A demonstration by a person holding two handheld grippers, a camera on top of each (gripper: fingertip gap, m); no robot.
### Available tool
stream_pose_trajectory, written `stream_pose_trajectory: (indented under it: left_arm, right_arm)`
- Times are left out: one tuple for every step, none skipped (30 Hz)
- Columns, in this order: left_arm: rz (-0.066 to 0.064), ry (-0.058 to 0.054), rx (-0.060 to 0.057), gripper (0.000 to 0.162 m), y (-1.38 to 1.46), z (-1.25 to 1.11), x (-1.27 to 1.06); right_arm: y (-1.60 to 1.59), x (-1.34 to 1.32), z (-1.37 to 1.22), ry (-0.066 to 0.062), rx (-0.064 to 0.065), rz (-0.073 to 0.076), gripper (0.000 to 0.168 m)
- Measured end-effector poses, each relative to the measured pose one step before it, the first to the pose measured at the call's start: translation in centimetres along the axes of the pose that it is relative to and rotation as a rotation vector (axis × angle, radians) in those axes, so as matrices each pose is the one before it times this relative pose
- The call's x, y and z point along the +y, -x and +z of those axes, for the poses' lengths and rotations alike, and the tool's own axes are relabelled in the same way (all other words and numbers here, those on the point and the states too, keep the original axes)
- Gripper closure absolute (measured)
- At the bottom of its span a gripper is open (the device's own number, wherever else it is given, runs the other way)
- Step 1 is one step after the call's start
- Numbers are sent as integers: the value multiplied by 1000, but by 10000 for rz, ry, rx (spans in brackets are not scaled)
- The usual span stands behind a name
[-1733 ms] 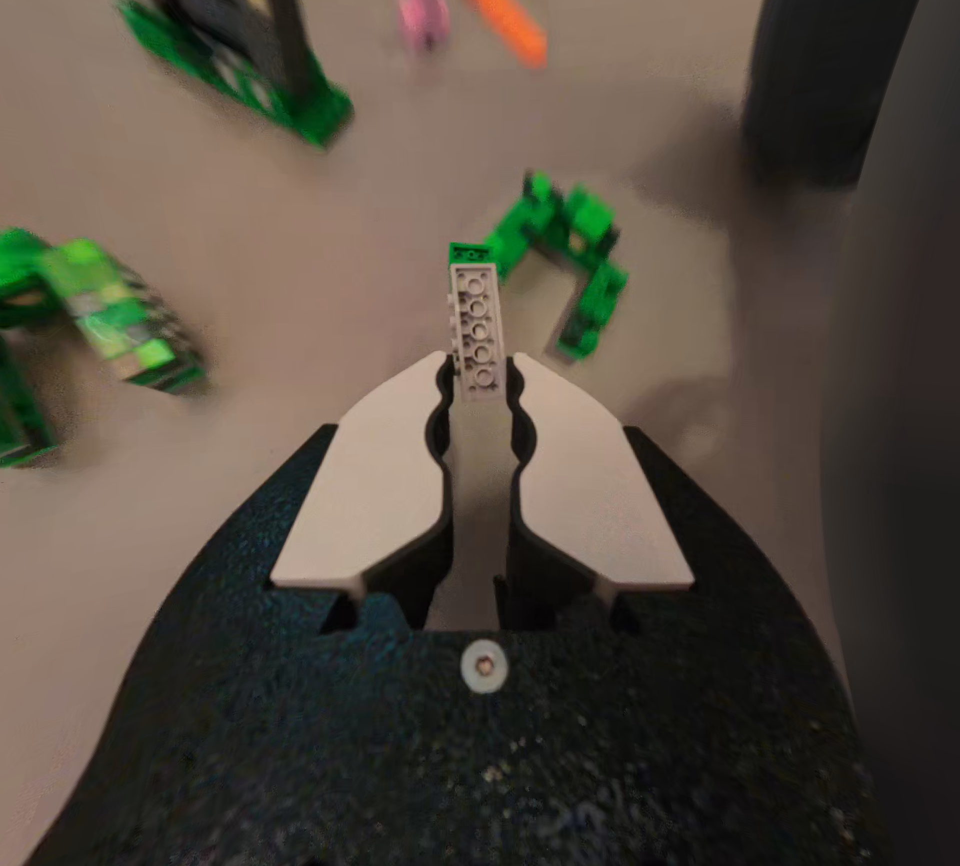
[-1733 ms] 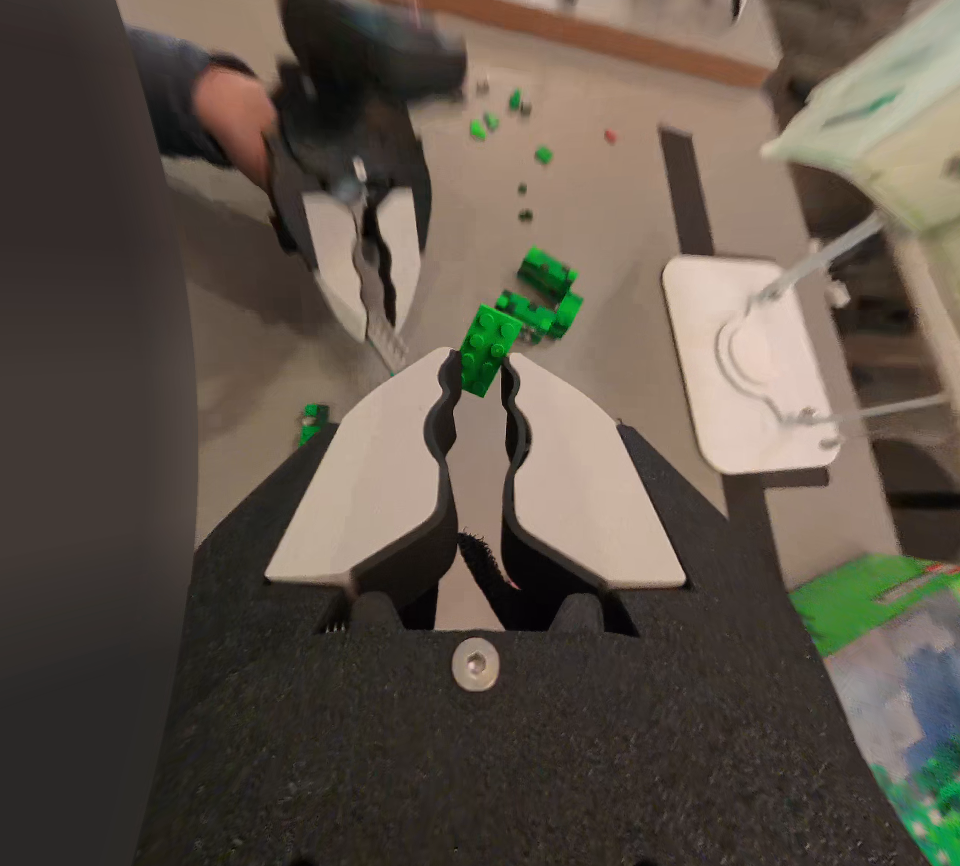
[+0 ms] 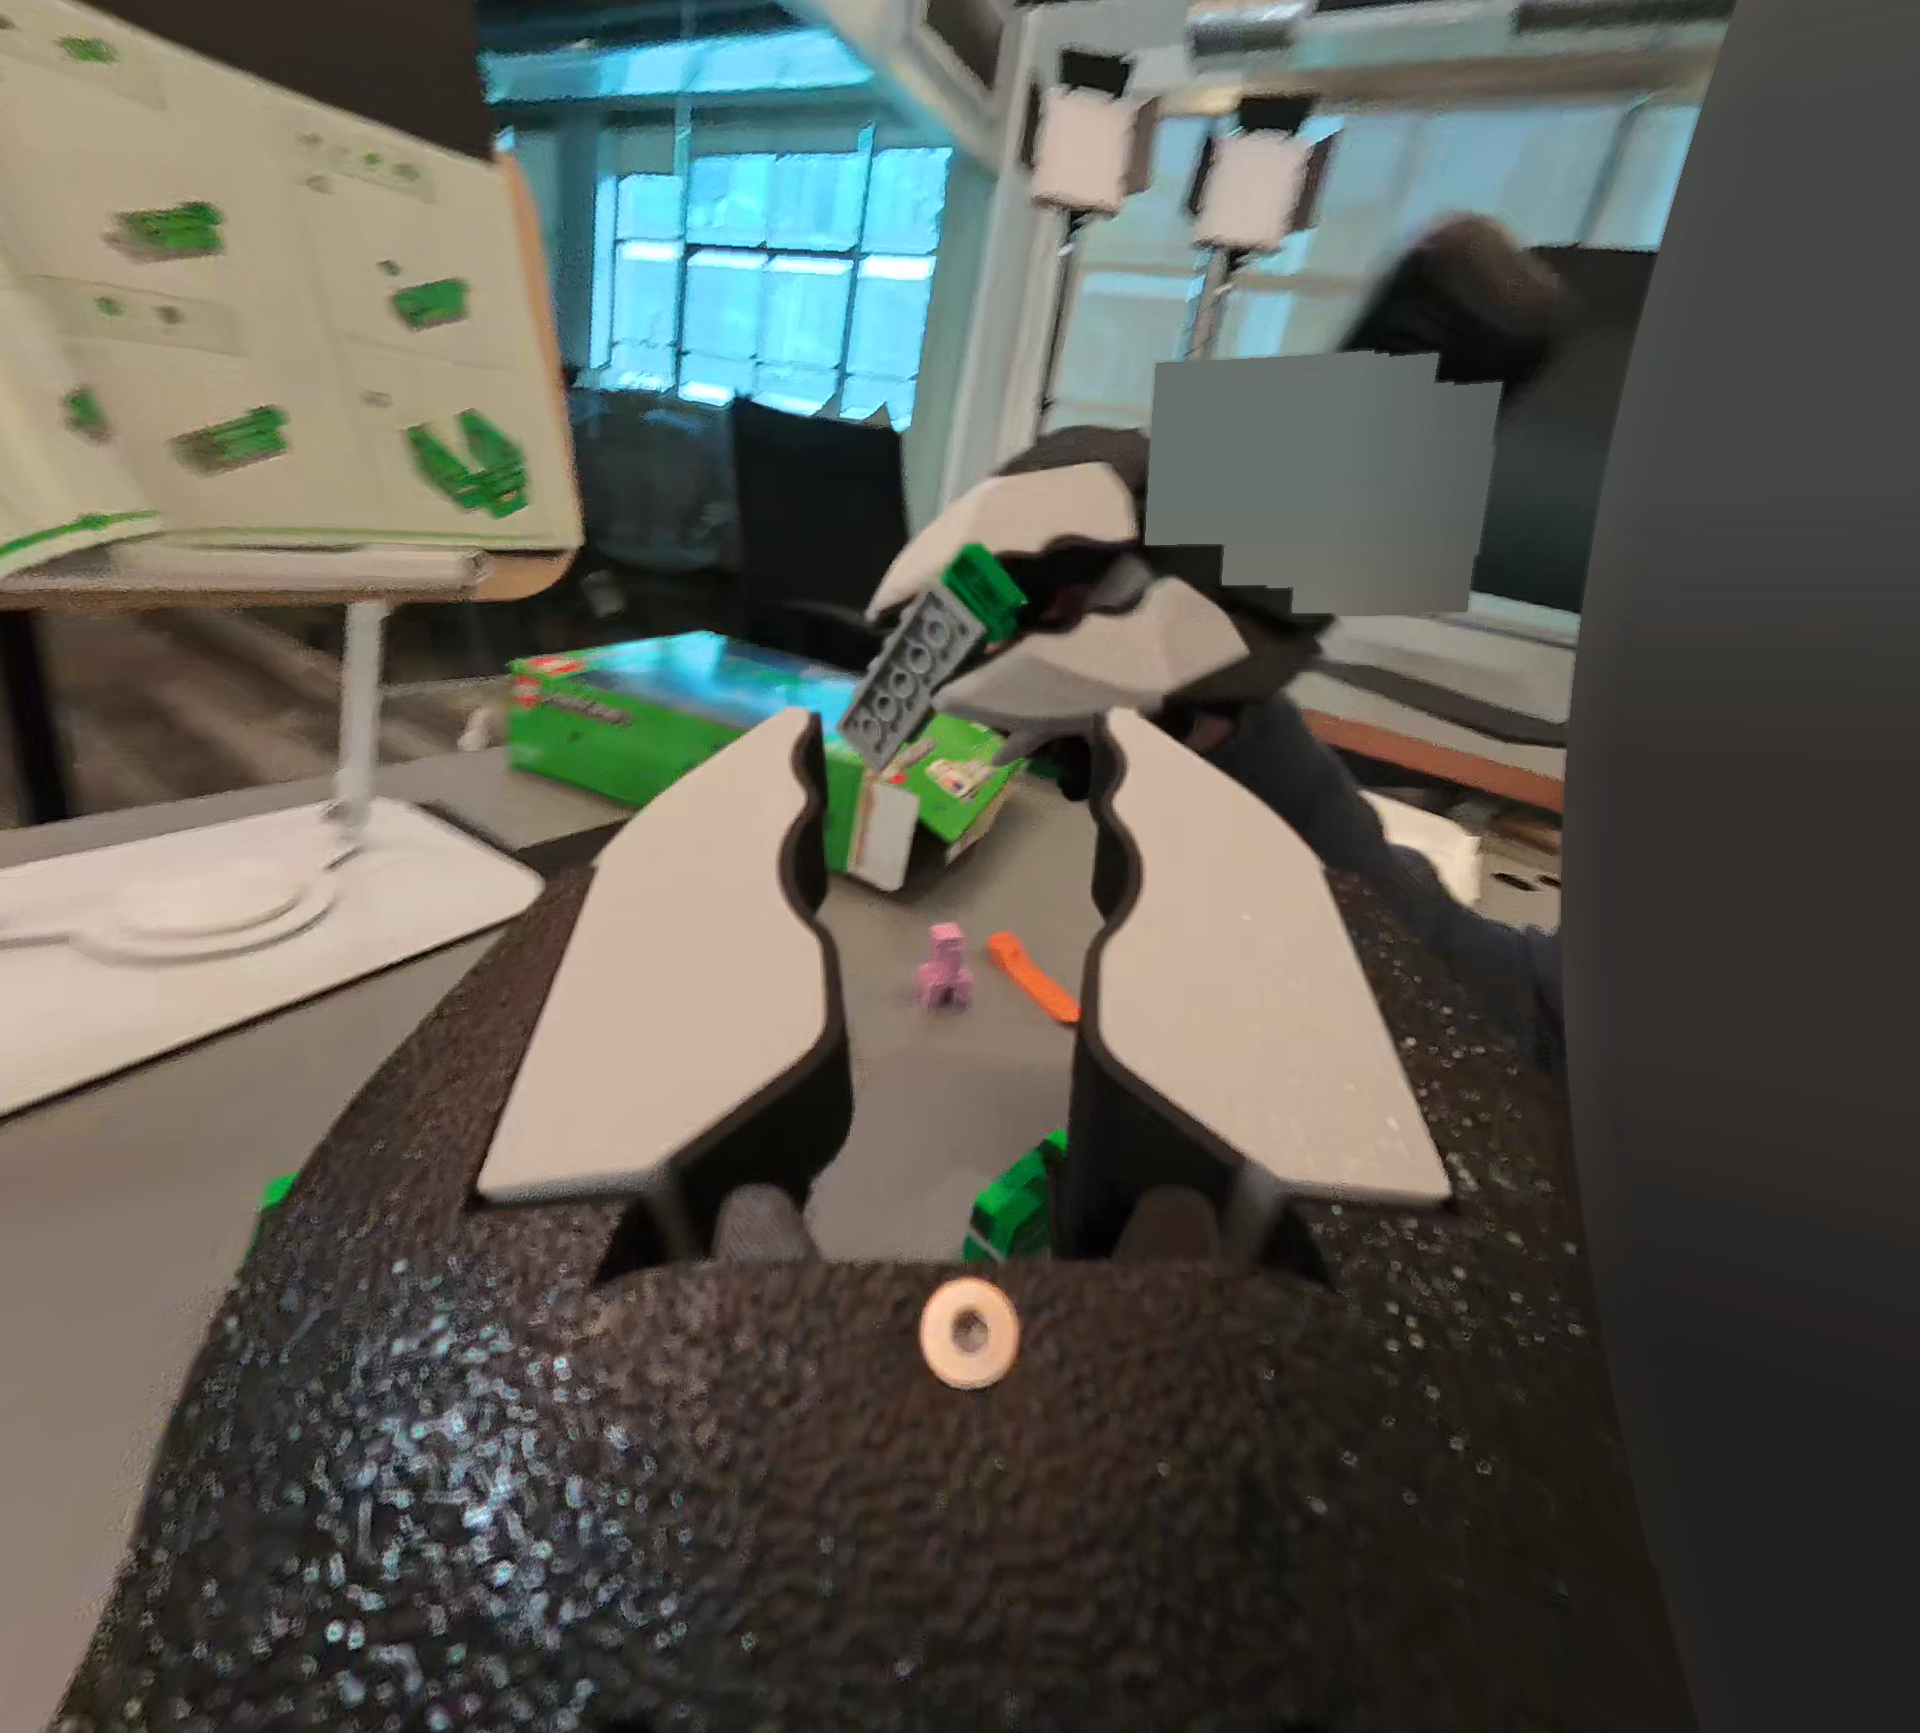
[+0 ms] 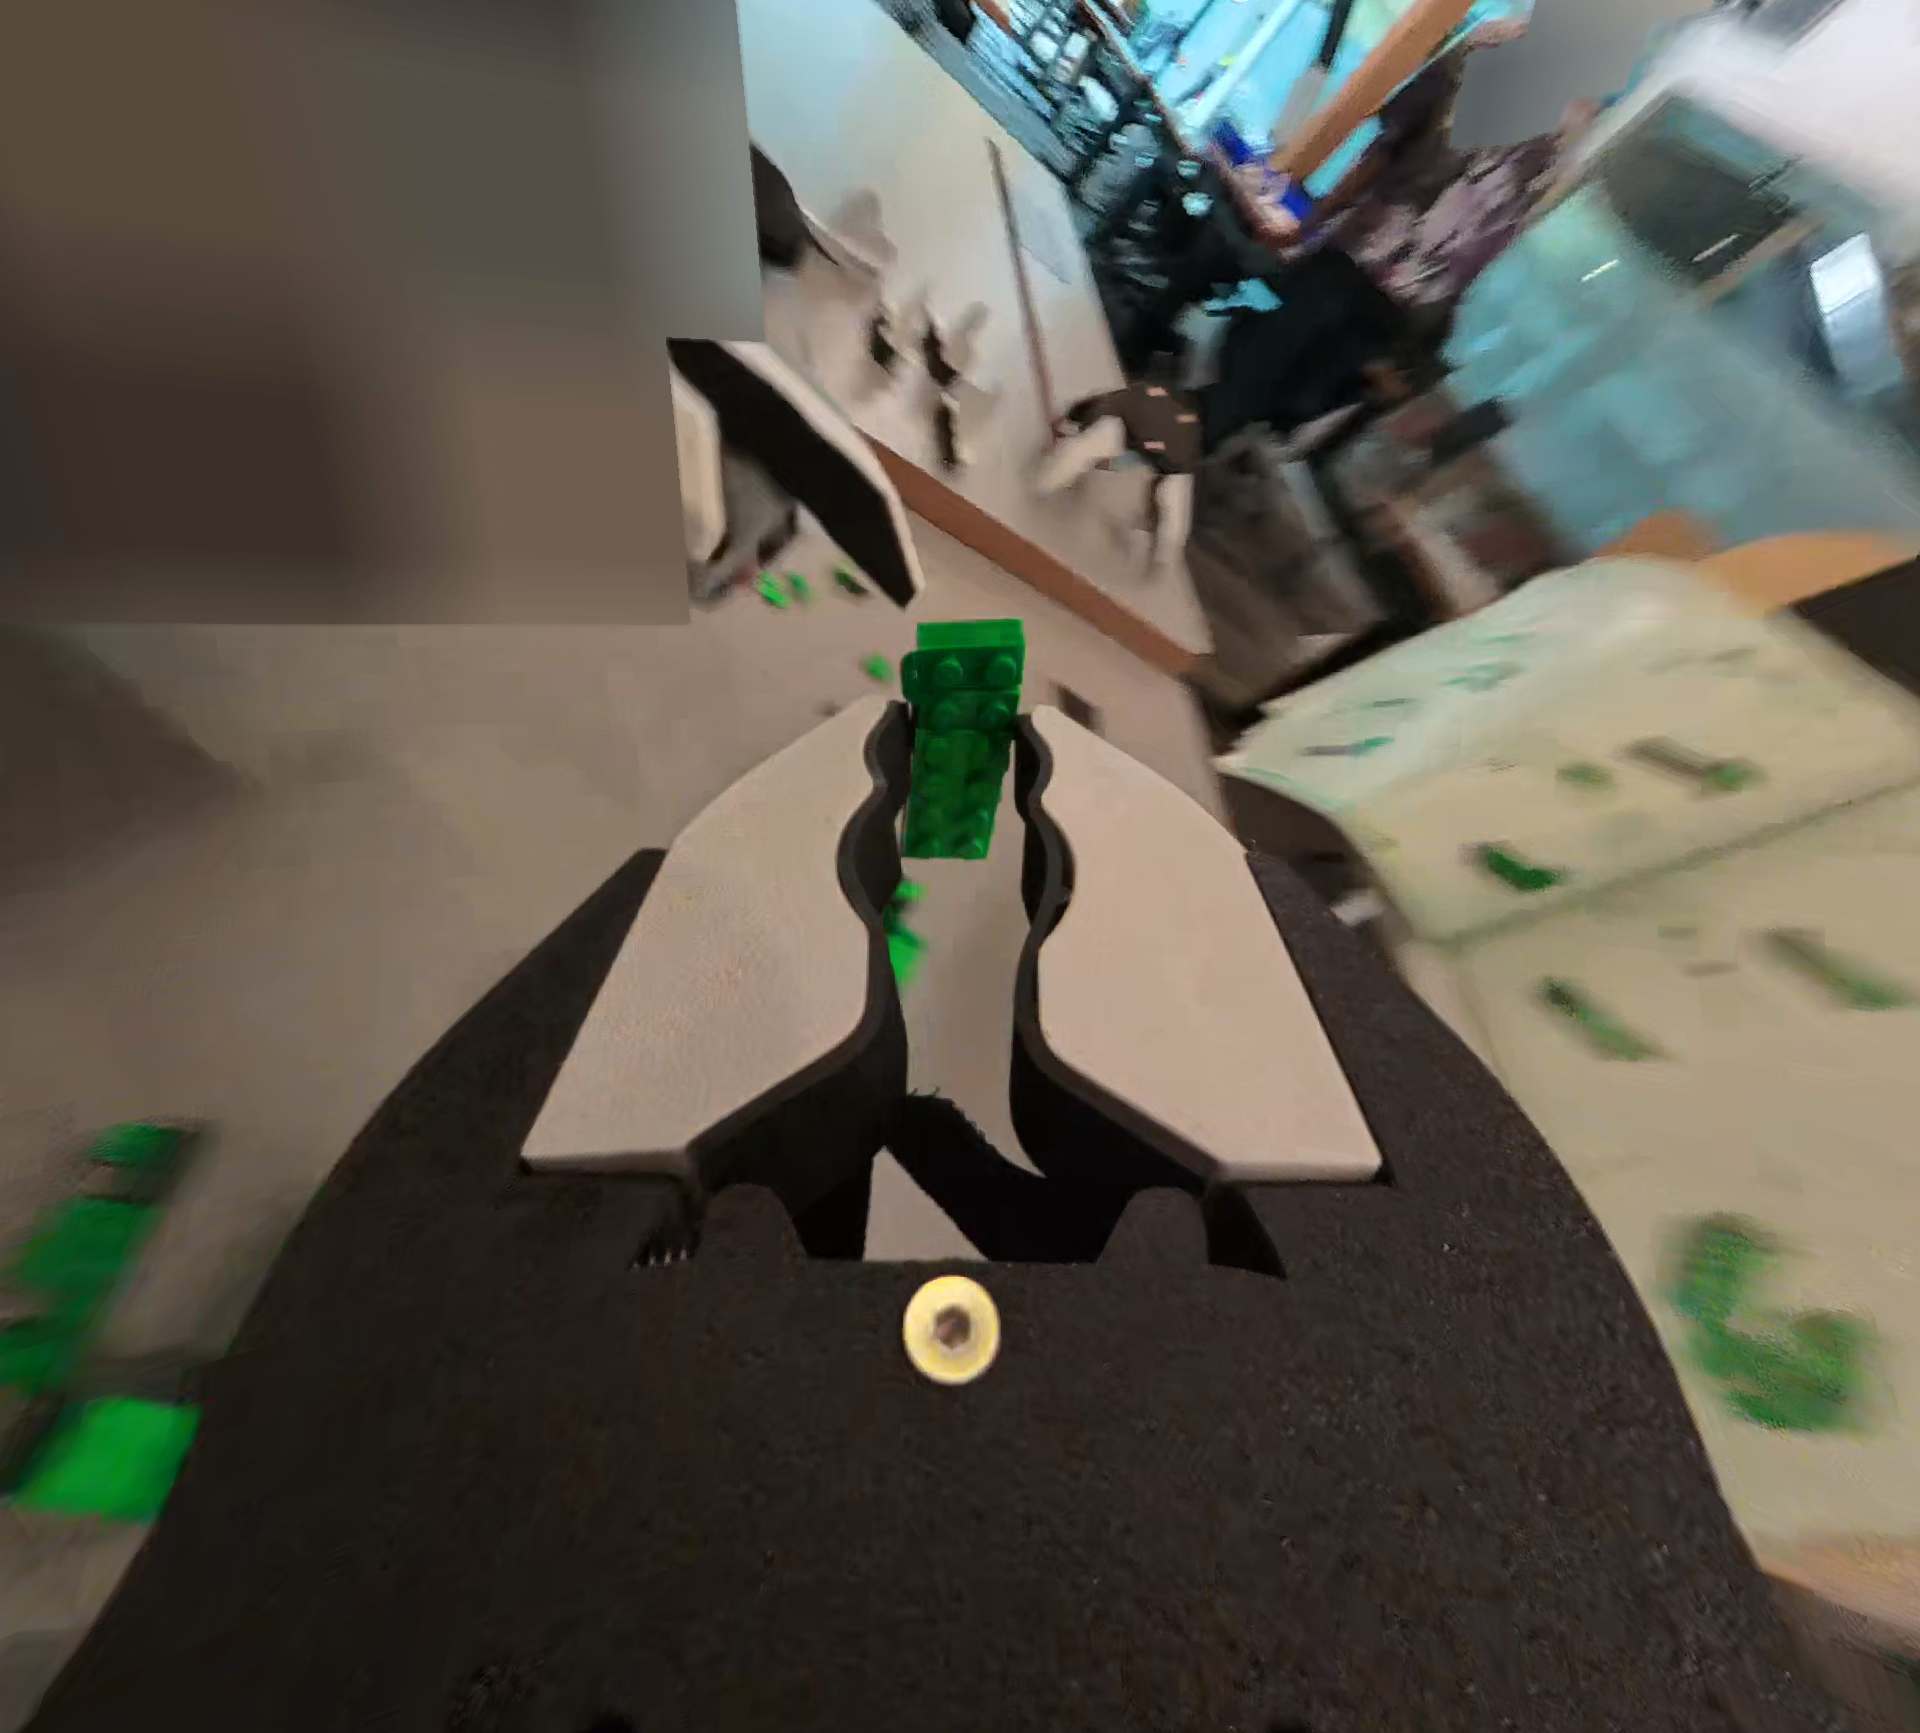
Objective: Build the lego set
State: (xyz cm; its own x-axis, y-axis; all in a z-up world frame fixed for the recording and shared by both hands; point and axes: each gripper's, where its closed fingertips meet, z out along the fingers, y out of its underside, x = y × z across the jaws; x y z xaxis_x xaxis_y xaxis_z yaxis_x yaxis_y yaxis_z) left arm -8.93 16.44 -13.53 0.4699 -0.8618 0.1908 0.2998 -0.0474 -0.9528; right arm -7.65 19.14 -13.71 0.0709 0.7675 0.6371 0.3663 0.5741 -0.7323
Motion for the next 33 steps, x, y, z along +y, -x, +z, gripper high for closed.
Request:
stream_pose_trajectory:
  left_arm:
    - [100, 223, -362, 114, 242, 40, -137]
    - [178, 189, -335, 114, 112, 132, -174]
    - [309, 255, -392, 114, 95, 221, -75]
    - [402, 300, -431, 114, 100, 267, 3]
    - [427, 342, -483, 115, 192, 257, 88]
    - [429, 331, -444, 116, 197, 224, 101]
    - [404, 266, -337, 118, 136, 205, 62]
    - [281, 198, -240, 121, 104, 193, 66]
    - [103, 128, -133, 123, 89, 203, 20]
    - [-44, 67, -12, 126, 37, 187, 5]
    - [-137, 10, 49, 130, 45, 144, -46]
    - [-135, -30, -6, 132, 142, 96, -68]
    - [-77, 0, -106, 133, 278, 66, -1]
    - [-22, 9, -168, 133, 335, 22, 30]
    - [15, -14, -61, 133, 141, -7, 2]
    - [16, -40, 81, 135, -90, -13, -21]
    - [-11, -57, 85, 137, -143, -4, -53]
    - [22, -48, 46, 138, -128, 14, -62]
    - [92, 13, 4, 140, -92, 44, -13]
    - [118, 57, -45, 141, -25, 54, 31]
    - [96, 50, -69, 143, 32, 47, 30]
    - [82, 32, -151, 148, 188, 19, 7]
    - [131, -16, -74, 150, 116, -32, -44]
    - [60, -46, -43, 150, 77, -40, -50]
    - [38, -19, -31, 150, 55, -29, 5]
    - [56, 15, -22, 150, 81, -23, 91]
    - [61, 16, 22, 151, 64, -40, 84]
    - [49, 48, 0, 151, 185, -67, 103]
    - [123, 51, 11, 150, 342, -123, 38]
    - [144, 34, -87, 150, 665, -240, -103]
    - [143, 50, -164, 151, 1002, -283, -302]
    - [165, -66, 70, 151, 893, -211, -782]
    - [123, -145, 267, 151, 676, -132, -1205]
  right_arm:
    - [-29, 201, 310, 340, 588, -1330, 150]
    - [17, 185, 403, 461, 489, -1087, 150]
    - [35, 337, 469, 632, 373, -872, 150]
    - [3, 303, 413, 618, 360, -825, 150]
    - [-146, 115, 320, 435, 444, -781, 150]
    - [-147, -7, 228, 300, 397, -635, 150]
    - [-57, -73, 164, 213, 248, -456, 150]
    - [8, -113, 111, 149, 148, -323, 150]
    - [-108, -124, 61, 108, 201, -295, 150]
    - [-156, -100, 29, 94, 220, -318, 150]
    - [-153, -88, 0, 81, 217, -324, 150]
    - [-223, -87, -20, 49, 262, -291, 150]
    - [-209, -50, -20, 45, 218, -221, 150]
    - [-228, -43, -27, 15, 230, -167, 150]
    - [-251, -111, -40, -63, 243, -131, 150]
    - [-133, -115, -14, -71, 169, -85, 150]
    - [-39, -73, 23, -27, 116, -94, 150]
    - [-74, -30, 42, 4, 164, -145, 150]
    - [-117, 3, 43, 33, 198, -174, 150]
    - [-28, 18, 45, 40, 118, -158, 150]
    - [-5, 12, 20, 22, 77, -113, 150]
    - [-49, -16, -3, -8, 107, -113, 150]
    - [-78, -9, 2, -7, 115, -129, 150]
    - [-66, -23, 21, -2, 94, -65, 150]
    - [22, -53, 45, -21, 12, 67, 150]
    - [79, -74, 21, -81, -48, 154, 150]
    - [42, -99, -57, -165, -46, 195, 150]
    - [-86, -47, -176, -236, -13, 274, 146]
    - [-193, 283, -212, -153, -51, 442, 143]
    - [-113, 775, -195, 39, -246, 807, 143]
    - [298, 1198, -100, 248, -724, 1237, 145]
    - [597, 1420, 19, 341, -1037, 1506, 145]
    - [276, 1534, 142, 341, -782, 1470, 145]
